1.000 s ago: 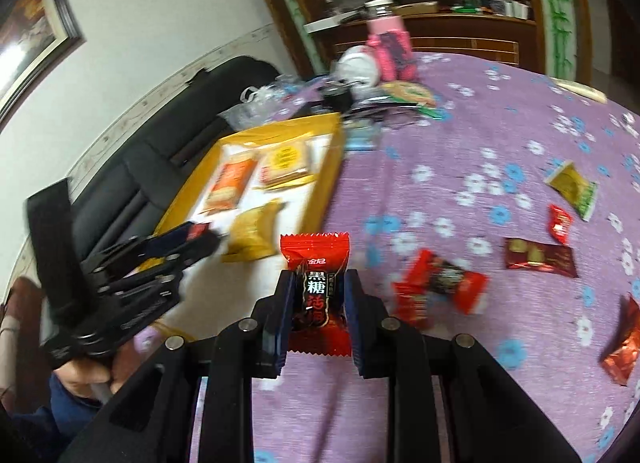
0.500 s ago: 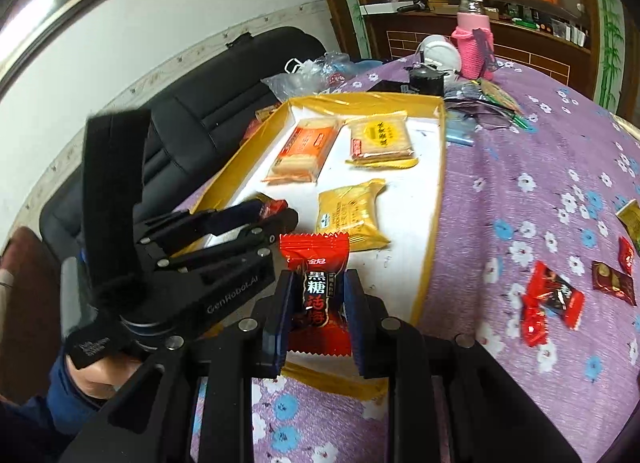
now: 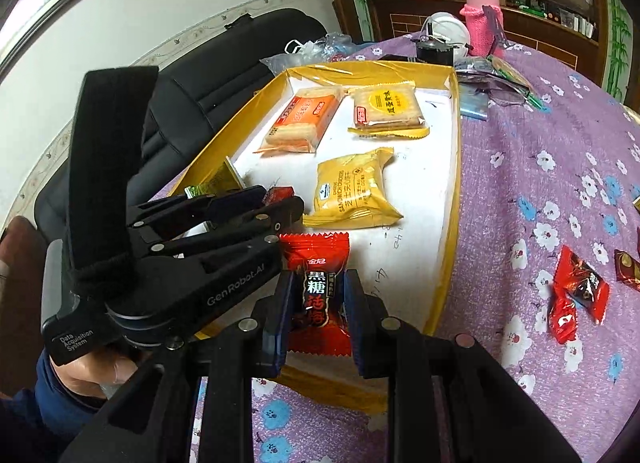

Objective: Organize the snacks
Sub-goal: 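Carry both red candies over the yellow box, then open both grippers to drop the red candies into the box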

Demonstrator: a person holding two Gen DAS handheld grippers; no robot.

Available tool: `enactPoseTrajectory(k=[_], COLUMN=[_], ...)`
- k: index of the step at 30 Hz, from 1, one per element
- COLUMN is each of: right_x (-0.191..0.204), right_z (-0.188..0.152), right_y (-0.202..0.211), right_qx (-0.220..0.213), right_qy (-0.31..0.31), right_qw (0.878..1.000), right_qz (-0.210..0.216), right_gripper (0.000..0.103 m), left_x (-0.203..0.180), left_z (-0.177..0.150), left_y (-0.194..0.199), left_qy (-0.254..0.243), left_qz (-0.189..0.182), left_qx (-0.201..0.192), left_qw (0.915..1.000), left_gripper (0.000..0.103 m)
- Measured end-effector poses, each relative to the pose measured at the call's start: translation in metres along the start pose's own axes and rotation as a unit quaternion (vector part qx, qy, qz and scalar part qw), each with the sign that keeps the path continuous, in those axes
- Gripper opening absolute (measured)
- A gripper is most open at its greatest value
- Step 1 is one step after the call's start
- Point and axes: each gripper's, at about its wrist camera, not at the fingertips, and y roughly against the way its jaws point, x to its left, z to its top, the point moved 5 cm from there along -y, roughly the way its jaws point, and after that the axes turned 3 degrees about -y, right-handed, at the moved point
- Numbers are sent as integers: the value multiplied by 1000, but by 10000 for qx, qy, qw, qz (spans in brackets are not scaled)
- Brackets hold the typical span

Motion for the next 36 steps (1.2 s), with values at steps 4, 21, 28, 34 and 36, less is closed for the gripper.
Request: enactPoseTrajectory(k=[4, 21, 28, 34, 36], right_x=[0, 5, 9, 10, 11], right_z=[-3, -10, -12, -13, -13], right_y=[-3, -6, -6, -6, -7], right_qx=[46, -31, -35, -34, -35], right_qy=[56, 406, 508, 529, 537], right_qw=[9999, 9985, 9979, 9978, 9977], right_qz=[-81, -362, -398, -398, -401], right_gripper=[24, 24, 24, 24, 24], left_x=[0, 0, 0, 0, 0], left_z=[0, -1, -1, -1, -1], left_y=[0, 0, 0, 1, 1], left_qy=[-18, -92, -103, -111, -114], left_qz=[51, 289, 320, 347, 349], left_qx=[6, 16, 11, -1, -1], left_qw=[10000, 9995, 9994, 9993, 9993], left_gripper=[36, 37, 37, 38, 38])
